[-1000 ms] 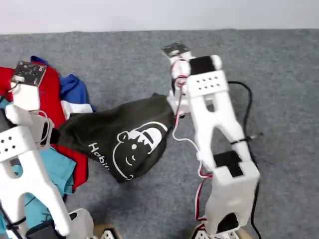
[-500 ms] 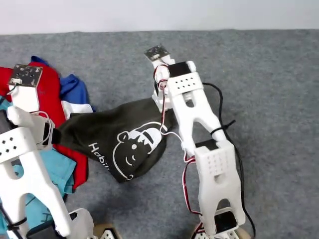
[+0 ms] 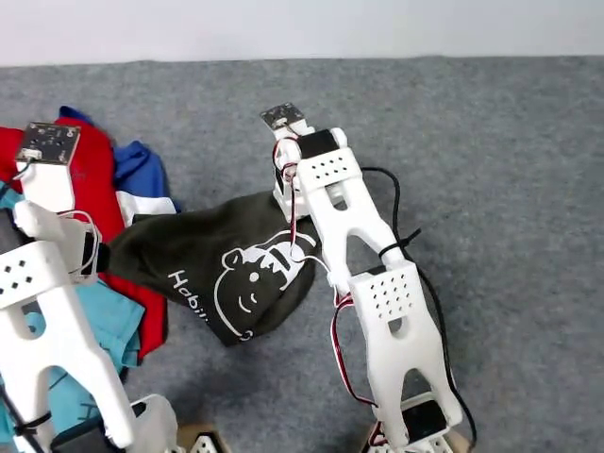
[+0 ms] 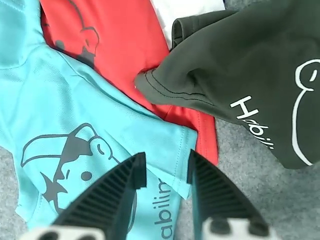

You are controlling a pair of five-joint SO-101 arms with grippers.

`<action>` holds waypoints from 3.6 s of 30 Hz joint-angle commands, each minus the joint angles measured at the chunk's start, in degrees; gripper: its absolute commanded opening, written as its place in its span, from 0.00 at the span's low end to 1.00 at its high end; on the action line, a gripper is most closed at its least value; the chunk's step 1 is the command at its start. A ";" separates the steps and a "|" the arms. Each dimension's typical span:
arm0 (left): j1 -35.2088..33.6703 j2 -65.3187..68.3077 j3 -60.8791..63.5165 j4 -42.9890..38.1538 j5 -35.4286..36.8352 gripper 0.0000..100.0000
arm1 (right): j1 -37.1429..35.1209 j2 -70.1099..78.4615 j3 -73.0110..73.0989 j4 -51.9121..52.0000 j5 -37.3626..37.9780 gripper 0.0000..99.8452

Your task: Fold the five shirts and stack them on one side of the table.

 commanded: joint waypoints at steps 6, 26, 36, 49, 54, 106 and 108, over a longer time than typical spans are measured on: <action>-0.35 -2.02 -0.13 1.41 0.44 0.14 | 1.54 -2.33 -21.19 8.48 4.31 0.01; 0.26 -7.38 -0.48 1.41 0.44 0.14 | 17.10 -21.05 -37.10 11.38 18.81 0.01; 11.52 -22.42 -0.04 1.41 0.44 0.14 | 21.05 -24.13 -32.35 12.35 26.81 0.01; 12.48 -20.84 -0.04 1.41 0.35 0.14 | 14.55 -57.36 26.29 12.09 31.38 0.01; 12.84 -20.84 1.98 1.41 0.18 0.14 | 14.55 -69.49 47.65 12.00 32.18 0.01; 12.84 -21.10 23.16 -2.90 0.35 0.14 | 14.90 -74.51 76.57 11.82 14.15 0.26; 12.84 -20.92 23.52 -2.64 0.44 0.14 | 14.90 -74.51 76.75 12.00 14.15 0.26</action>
